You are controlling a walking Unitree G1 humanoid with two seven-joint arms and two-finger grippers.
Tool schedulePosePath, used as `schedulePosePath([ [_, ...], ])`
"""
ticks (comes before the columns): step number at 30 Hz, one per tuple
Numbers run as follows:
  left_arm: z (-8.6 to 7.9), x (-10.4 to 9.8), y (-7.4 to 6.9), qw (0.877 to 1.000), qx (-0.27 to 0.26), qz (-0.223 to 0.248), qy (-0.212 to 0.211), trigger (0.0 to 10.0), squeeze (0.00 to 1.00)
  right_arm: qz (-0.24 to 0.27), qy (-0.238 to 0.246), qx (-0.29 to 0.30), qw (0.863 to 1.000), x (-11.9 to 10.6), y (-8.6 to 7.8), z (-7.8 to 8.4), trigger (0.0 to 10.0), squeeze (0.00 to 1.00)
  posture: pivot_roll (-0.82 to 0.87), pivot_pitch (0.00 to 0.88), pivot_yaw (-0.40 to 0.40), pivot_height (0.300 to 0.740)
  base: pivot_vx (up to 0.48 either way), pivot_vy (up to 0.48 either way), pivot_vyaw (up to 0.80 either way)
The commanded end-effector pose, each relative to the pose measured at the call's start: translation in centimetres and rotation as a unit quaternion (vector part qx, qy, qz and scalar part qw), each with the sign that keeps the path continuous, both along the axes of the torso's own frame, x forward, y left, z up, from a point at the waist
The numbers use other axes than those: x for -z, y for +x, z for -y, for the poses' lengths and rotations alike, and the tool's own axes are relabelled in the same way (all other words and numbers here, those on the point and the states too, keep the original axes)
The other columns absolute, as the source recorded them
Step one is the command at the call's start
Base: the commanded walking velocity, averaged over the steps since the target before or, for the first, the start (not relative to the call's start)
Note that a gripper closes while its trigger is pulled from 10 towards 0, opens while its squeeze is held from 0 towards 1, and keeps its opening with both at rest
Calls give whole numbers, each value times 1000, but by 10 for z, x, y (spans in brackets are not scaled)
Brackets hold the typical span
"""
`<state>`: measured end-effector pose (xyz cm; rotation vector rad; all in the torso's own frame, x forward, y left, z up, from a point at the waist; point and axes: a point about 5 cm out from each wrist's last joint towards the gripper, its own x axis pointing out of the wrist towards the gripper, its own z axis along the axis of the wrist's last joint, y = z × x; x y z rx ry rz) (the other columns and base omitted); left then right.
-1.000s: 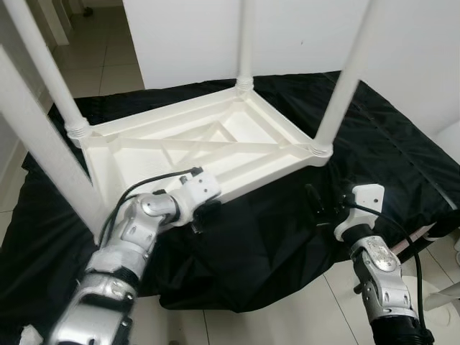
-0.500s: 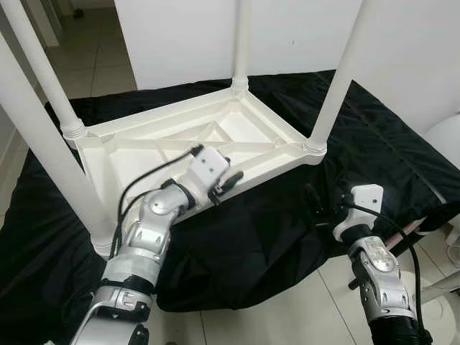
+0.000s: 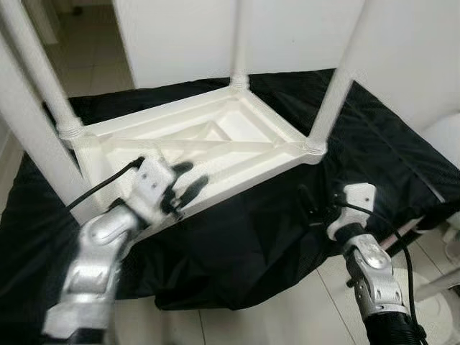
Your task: Building children table
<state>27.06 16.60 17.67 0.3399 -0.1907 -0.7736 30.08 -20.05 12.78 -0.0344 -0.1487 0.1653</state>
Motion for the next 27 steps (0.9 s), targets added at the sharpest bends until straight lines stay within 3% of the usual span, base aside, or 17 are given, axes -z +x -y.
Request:
schedulePosePath([
  [1,-9,-3,-6,1000,5,-3,11,10000,0,-1,1,-4,1000,2,2,-2,10000,0,78,43,-3,740,0,0,0],
  [2,-24,-2,-17,999,4,-19,31,10000,0,-1,4,-11,1000,1,7,-6,10000,0,100,44,-11,740,0,0,0],
  [3,-24,-2,-17,999,4,-19,31,10000,0,-1,4,-11,1000,1,7,-6,10000,0,100,44,-11,740,0,0,0],
  [5,-44,-1,-33,997,2,-55,52,10000,0,-2,8,-22,1000,0,14,-12,10000,0,130,48,-21,740,0,0,0],
  [8,-56,-2,-44,995,4,-77,67,10000,0,-2,8,-28,1000,0,18,-16,10000,0,145,51,-28,740,0,0,0],
  [9,-67,4,-53,989,-2,-98,108,10000,0,-2,10,-33,999,-1,22,-18,10000,0,180,55,-44,740,0,0,0],
  [10,-67,4,-53,989,-2,-98,108,10000,0,-2,10,-33,999,-1,22,-18,10000,0,180,55,-44,740,0,0,0],
  [11,-80,7,-62,983,-17,-124,135,10000,0,-2,12,-38,999,-3,25,-21,10000,0,180,55,-44,740,0,0,0],
  [13,-80,7,-62,983,-17,-124,135,10000,0,-2,12,-38,999,-3,25,-21,10000,0,180,55,-44,740,0,0,0],
  [18,-108,-1,-88,969,-55,-171,168,10000,0,-2,16,-54,998,-4,33,-29,10000,0,244,65,-79,740,0,0,0],
  [21,-114,-5,-94,966,-66,-178,174,10000,0,-2,16,-58,998,-4,35,-31,10000,0,244,65,-79,740,0,0,0],
  [23,-130,-11,-102,958,-99,-194,186,10000,0,-1,16,-65,998,-4,38,-34,10000,0,244,65,-79,740,0,0,0],
  [24,-130,-11,-102,958,-99,-194,186,10000,0,-1,16,-65,998,-4,38,-34,10000,0,244,65,-79,740,0,0,0],
  [27,-161,-22,-95,942,-179,-180,220,10000,0,1,17,-66,998,-4,39,-34,10000,0,236,72,-75,740,0,0,0],
])
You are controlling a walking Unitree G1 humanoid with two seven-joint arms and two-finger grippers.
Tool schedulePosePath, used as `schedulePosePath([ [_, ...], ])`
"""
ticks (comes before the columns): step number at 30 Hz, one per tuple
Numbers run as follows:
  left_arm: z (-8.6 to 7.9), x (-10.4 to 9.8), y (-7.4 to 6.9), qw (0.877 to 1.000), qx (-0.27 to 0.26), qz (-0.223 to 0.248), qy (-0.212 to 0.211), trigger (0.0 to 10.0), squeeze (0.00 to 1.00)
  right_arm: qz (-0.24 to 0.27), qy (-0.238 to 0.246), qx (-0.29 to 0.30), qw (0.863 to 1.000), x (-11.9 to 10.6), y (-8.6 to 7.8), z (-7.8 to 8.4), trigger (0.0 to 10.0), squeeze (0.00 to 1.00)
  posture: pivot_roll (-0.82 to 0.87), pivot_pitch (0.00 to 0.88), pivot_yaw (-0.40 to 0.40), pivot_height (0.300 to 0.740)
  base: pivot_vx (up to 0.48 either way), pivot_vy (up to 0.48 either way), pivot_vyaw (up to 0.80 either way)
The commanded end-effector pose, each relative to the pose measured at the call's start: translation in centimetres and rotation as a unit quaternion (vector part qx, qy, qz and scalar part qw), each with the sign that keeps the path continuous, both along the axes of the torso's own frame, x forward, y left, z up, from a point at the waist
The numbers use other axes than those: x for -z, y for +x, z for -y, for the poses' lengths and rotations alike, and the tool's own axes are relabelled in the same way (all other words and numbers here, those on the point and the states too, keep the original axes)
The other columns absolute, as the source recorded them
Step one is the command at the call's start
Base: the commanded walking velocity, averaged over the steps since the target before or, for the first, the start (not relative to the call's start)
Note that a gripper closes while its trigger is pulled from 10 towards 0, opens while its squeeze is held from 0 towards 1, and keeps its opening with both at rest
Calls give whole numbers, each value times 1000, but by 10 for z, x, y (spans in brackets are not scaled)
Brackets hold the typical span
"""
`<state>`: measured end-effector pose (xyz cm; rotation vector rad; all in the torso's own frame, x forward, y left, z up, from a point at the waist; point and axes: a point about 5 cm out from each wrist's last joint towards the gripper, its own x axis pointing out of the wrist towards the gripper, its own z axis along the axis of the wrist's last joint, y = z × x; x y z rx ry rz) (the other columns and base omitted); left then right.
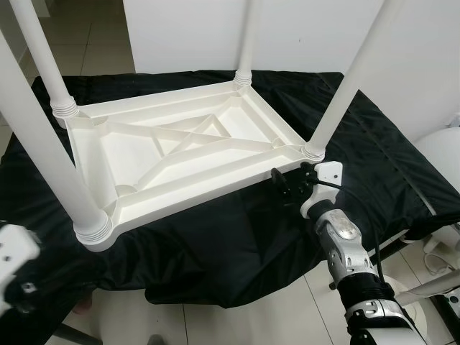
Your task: Building children table
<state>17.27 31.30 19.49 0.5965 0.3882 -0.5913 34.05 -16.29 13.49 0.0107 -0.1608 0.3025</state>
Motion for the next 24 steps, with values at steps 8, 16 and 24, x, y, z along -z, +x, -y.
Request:
schedulePosePath([
  [8,-39,-25,42,975,-161,136,64,10000,0,0,2,15,1000,7,-6,8,10000,0,214,73,-60,740,0,0,0],
  [16,-32,-30,63,966,-184,182,30,10000,0,1,6,30,1000,10,-8,10,10000,0,168,79,-38,740,0,0,0],
  [24,-5,-15,110,951,-214,217,-44,10000,0,-37,12,176,984,19,-4,29,10000,0,118,80,-23,740,0,0,0],
])
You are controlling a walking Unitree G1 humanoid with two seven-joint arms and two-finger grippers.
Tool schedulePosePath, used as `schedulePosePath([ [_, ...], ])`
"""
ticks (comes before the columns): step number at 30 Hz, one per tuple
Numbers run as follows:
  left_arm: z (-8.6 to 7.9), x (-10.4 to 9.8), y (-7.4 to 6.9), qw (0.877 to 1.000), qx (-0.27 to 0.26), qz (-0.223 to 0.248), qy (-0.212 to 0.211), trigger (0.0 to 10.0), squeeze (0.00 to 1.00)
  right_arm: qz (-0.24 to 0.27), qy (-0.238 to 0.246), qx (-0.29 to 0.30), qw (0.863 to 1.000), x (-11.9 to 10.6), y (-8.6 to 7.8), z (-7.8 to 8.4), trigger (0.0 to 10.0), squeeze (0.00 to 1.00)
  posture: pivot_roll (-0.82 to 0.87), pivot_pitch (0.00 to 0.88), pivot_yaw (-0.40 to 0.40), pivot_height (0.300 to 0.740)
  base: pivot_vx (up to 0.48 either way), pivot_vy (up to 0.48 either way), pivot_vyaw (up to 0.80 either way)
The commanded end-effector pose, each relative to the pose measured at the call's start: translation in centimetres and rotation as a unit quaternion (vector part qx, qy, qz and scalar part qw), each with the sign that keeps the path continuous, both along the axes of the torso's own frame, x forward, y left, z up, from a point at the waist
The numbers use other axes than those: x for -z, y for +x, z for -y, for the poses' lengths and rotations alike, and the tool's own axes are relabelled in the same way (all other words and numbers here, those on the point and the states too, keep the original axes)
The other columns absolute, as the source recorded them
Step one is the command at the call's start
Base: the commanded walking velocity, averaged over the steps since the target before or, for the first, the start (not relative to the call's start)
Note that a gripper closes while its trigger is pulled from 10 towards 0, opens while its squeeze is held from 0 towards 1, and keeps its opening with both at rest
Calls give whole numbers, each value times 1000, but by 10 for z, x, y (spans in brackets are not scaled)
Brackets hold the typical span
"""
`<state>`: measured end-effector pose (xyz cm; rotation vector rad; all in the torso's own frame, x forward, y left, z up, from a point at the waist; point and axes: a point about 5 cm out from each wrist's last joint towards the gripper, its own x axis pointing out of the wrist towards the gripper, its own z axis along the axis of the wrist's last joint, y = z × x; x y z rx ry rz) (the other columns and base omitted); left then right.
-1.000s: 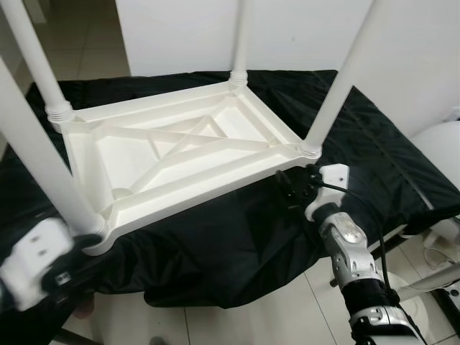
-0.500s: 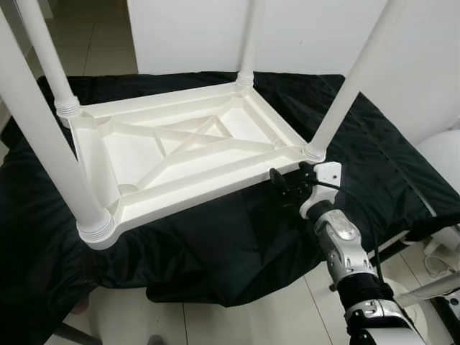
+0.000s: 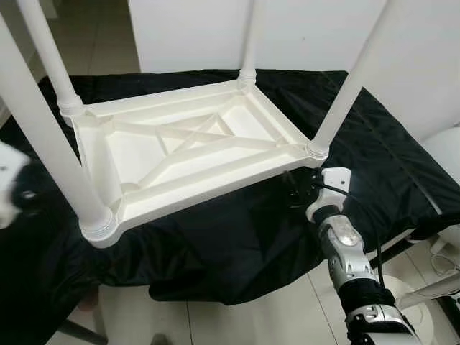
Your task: Building children table
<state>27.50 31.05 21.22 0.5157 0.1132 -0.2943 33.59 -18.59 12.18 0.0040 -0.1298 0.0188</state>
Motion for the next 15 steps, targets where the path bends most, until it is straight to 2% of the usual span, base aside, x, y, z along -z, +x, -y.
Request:
schedulePosePath([
  [1,2,7,14,993,-99,54,-17,10000,0,-31,16,64,997,8,1,12,10000,0,105,79,-20,740,0,0,0],
  [5,15,11,21,995,-80,56,-33,10000,0,-42,24,95,994,10,3,19,10000,0,101,77,-21,740,0,0,0],
  [7,34,15,23,996,-30,60,-54,10000,0,-52,29,110,992,10,7,23,10000,0,92,75,-22,740,0,0,0],
  [9,40,16,24,996,-13,61,-60,10000,0,-55,31,114,992,10,8,25,10000,0,92,75,-22,740,0,0,0],
  [10,60,21,20,994,44,54,-86,10000,0,-60,29,122,990,8,12,30,10000,0,84,71,-27,740,0,0,0],
  [11,60,21,20,994,44,54,-86,10000,0,-60,29,122,990,8,12,30,10000,0,84,71,-27,740,0,0,0],
  [14,88,27,10,985,121,39,-120,10000,0,-61,26,127,990,3,17,34,10000,0,82,70,-33,740,0,0,0],
  [15,88,27,10,985,121,39,-120,10000,0,-61,26,127,990,3,17,34,10000,0,82,70,-33,740,0,0,0],
])
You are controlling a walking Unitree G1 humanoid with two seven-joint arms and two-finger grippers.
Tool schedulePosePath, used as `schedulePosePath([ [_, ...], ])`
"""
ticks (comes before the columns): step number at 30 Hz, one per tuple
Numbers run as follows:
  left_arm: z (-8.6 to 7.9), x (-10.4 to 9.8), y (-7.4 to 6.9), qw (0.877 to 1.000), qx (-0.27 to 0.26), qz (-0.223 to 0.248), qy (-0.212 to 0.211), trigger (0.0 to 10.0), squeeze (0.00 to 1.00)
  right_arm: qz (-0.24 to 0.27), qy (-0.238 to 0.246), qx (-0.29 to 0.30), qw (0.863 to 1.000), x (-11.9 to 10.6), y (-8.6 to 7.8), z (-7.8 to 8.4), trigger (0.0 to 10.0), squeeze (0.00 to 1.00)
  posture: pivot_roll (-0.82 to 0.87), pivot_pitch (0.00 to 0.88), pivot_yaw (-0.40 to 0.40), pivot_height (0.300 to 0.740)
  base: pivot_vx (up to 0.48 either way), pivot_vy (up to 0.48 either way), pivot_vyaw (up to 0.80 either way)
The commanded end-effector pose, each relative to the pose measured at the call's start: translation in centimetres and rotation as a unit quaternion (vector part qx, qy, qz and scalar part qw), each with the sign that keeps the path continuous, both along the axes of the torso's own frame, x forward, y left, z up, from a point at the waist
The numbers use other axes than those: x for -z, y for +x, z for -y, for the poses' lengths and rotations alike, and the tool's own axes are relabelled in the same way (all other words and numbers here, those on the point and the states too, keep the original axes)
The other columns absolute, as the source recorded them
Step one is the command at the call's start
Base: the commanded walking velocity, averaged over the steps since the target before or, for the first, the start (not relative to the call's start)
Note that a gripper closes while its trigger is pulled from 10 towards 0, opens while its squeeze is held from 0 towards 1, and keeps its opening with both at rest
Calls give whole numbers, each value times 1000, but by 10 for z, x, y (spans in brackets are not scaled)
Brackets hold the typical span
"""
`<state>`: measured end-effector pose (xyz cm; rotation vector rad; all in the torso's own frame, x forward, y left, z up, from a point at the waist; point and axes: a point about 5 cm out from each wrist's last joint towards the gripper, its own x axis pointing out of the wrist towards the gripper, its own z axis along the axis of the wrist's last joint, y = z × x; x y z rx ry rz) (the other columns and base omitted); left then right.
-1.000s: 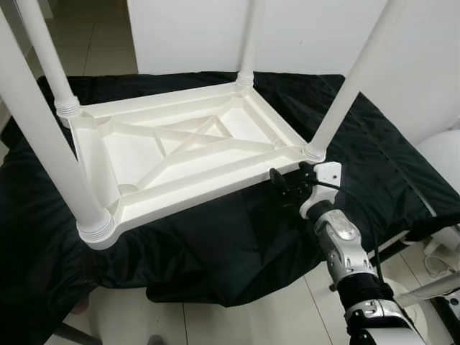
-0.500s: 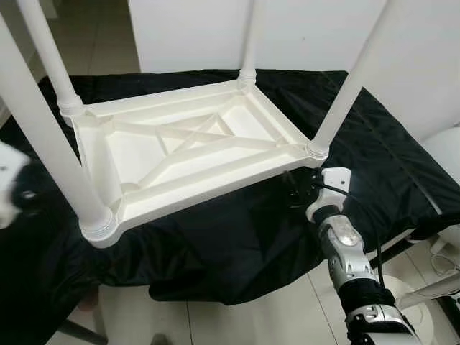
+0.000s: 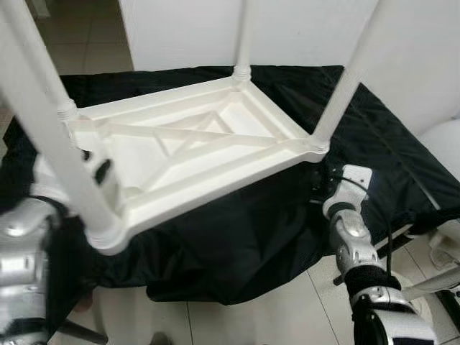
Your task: Building children table
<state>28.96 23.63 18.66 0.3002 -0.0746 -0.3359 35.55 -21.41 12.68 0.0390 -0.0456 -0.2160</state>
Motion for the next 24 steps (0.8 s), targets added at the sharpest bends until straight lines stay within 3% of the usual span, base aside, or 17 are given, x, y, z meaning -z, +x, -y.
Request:
schedulePosePath([
  [1,20,2,-7,994,109,-19,3,10000,0,-21,3,12,1000,7,-1,7,10000,0,81,70,-35,740,0,0,0],
  [8,53,7,-19,982,186,-26,-10,10000,0,-33,7,18,999,2,9,9,10000,0,88,71,-47,740,0,0,0],
  [11,79,6,-28,972,234,-22,-27,10000,0,-46,18,15,999,-3,17,8,10000,0,97,74,-56,740,0,0,0],
  [20,100,9,-34,963,262,-27,-50,10000,0,-64,15,-6,998,-7,25,1,10000,0,100,77,-61,740,0,0,0],
  [24,118,6,-40,955,286,-25,-70,10000,0,-85,8,-23,996,-9,31,-4,10000,0,106,84,-71,740,0,0,0],
])
